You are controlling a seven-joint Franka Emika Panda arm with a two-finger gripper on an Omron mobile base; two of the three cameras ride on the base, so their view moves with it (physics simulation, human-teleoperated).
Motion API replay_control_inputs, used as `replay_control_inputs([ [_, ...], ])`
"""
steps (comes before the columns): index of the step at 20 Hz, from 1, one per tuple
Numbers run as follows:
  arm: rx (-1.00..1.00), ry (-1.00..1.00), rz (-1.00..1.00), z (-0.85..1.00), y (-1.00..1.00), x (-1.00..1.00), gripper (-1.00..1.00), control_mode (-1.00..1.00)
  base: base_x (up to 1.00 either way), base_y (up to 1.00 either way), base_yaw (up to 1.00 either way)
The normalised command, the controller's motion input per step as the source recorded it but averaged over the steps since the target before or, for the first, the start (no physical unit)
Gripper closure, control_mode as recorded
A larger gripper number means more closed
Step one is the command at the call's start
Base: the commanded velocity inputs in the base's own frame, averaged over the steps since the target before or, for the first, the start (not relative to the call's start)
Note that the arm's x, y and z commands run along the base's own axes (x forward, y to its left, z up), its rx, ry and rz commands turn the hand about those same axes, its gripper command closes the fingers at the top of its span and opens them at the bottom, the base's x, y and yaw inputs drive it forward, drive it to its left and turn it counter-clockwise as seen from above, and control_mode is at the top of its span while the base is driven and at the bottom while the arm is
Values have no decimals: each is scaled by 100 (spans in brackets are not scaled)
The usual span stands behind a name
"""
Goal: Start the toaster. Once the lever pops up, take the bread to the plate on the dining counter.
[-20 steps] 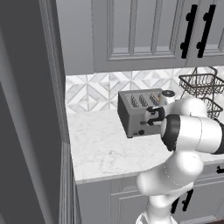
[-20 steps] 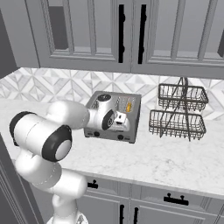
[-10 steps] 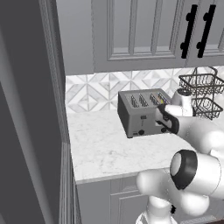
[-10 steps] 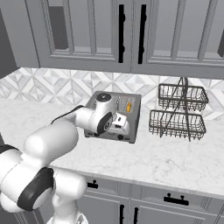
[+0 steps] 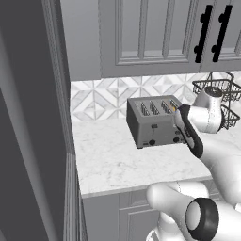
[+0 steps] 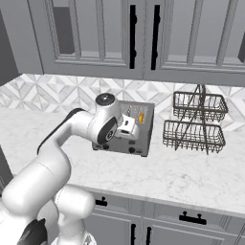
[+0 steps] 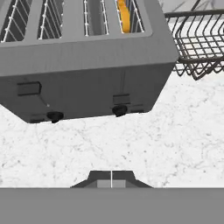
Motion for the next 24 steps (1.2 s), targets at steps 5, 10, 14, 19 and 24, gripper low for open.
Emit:
replay_control_inputs([
  [5,0,-16,-1,72,-5,0,100,-100,0,0,0],
  [10,1,-12,0,36,-18,1,100,-100,0,0,0],
  [14,0,-21,0,4,-5,0,100,-100,0,0,0],
  [19,0,-18,-1,0,0,16,100,-100,0,0,0],
  [24,0,-4,0,0,3,30,-100,-100,0,0,0],
])
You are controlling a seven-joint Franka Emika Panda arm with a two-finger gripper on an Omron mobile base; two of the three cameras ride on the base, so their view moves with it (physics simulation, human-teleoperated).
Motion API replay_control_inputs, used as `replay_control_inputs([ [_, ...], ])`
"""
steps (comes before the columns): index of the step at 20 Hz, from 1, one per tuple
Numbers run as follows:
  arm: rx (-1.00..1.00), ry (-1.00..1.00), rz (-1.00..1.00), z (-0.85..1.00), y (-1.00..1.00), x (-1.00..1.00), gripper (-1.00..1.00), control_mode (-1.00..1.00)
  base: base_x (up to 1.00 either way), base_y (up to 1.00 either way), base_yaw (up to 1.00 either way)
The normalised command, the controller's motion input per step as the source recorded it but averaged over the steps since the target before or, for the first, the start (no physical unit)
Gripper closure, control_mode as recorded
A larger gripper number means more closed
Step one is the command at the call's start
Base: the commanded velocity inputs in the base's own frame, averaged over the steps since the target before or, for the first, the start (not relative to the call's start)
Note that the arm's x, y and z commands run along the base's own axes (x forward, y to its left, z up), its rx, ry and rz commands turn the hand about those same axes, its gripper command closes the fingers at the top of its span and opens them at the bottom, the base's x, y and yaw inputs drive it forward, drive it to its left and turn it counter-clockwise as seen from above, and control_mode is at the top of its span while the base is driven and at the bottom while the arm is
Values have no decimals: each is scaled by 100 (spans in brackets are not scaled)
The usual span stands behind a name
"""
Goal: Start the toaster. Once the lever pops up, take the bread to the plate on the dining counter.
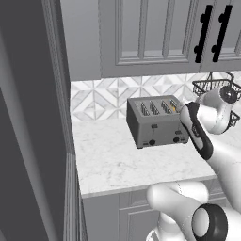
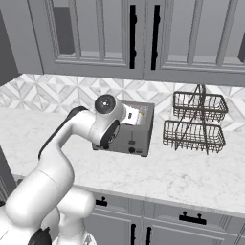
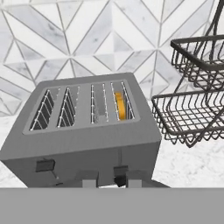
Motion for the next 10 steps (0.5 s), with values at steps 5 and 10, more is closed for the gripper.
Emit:
replay_control_inputs([
  [5,0,1,0,17,-2,40,-100,-100,0,0,0],
  [10,-2,-8,0,-7,-8,23,-100,-100,0,0,0],
])
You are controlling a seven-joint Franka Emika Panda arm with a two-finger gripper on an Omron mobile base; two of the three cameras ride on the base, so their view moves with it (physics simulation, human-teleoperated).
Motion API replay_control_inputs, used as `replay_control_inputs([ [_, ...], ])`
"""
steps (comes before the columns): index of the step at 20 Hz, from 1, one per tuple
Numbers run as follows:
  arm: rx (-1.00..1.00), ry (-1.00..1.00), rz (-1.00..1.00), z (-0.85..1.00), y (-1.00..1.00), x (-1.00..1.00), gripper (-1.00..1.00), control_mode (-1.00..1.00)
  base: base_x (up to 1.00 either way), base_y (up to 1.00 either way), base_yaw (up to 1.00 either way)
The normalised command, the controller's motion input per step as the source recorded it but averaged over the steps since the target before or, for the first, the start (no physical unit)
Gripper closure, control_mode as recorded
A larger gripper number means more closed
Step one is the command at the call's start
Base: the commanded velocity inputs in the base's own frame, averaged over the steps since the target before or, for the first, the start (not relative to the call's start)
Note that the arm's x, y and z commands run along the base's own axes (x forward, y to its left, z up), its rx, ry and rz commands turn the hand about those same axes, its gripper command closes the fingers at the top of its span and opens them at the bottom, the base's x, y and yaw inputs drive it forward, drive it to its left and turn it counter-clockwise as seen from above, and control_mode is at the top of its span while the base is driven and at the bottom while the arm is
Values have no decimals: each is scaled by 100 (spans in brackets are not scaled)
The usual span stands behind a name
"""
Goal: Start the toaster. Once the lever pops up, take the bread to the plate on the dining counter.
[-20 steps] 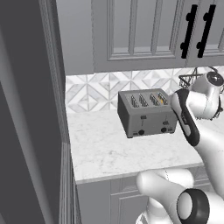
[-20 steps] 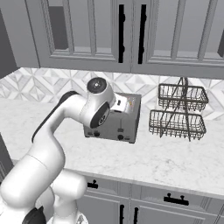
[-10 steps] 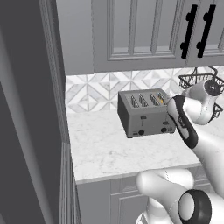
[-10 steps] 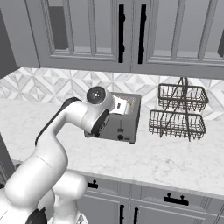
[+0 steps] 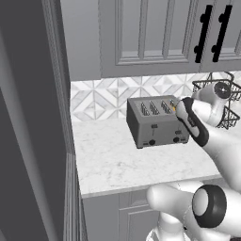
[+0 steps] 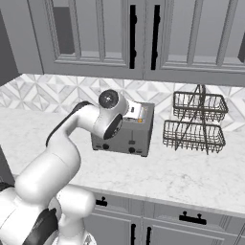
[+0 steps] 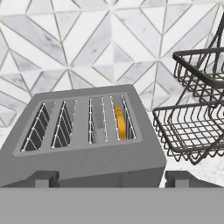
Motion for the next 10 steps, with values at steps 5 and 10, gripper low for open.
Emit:
replay_control_inputs([
  [5,-1,-8,0,-11,-11,34,-100,-100,0,0,0],
  [10,0,3,0,0,-10,29,-100,-100,0,0,0],
])
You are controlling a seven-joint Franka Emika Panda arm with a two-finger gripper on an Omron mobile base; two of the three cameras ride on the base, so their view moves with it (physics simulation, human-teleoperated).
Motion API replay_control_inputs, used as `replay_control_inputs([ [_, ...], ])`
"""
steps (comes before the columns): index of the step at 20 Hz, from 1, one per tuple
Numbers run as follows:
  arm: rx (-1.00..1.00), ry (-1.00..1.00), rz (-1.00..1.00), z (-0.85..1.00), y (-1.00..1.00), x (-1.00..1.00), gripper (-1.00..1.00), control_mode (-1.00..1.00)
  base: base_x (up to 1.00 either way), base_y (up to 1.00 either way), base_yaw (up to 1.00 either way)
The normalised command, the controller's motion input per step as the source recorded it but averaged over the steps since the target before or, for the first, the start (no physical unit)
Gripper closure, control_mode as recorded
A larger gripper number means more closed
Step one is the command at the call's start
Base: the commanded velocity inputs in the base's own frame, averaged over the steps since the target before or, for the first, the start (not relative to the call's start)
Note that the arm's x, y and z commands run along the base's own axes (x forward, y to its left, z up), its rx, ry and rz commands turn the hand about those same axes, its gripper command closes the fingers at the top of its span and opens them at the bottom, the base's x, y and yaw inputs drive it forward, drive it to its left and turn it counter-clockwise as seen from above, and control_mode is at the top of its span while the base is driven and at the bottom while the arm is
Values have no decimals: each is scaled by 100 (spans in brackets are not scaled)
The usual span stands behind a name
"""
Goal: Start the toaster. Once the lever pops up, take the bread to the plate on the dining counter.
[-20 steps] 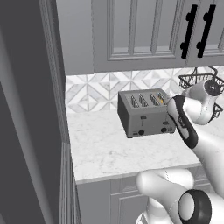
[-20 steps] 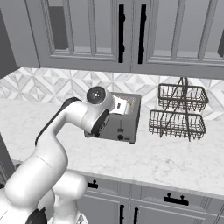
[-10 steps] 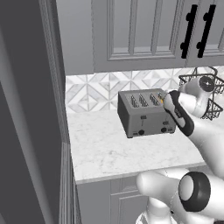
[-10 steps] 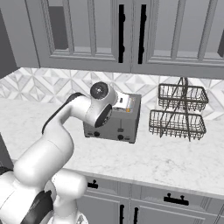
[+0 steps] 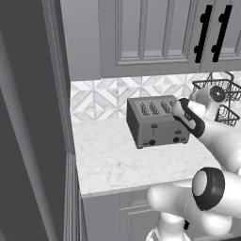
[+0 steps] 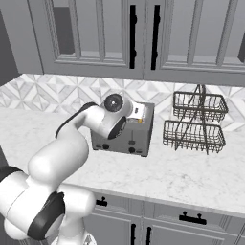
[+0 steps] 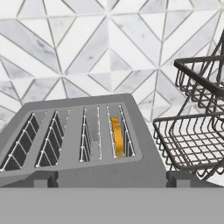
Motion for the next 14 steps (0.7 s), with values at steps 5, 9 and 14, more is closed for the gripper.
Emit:
replay_control_inputs([
  [5,0,6,0,0,-2,18,-100,-100,0,0,0],
  [9,0,0,0,0,0,1,-100,-100,0,0,0],
  [14,0,0,0,0,0,0,-100,-100,0,0,0],
])
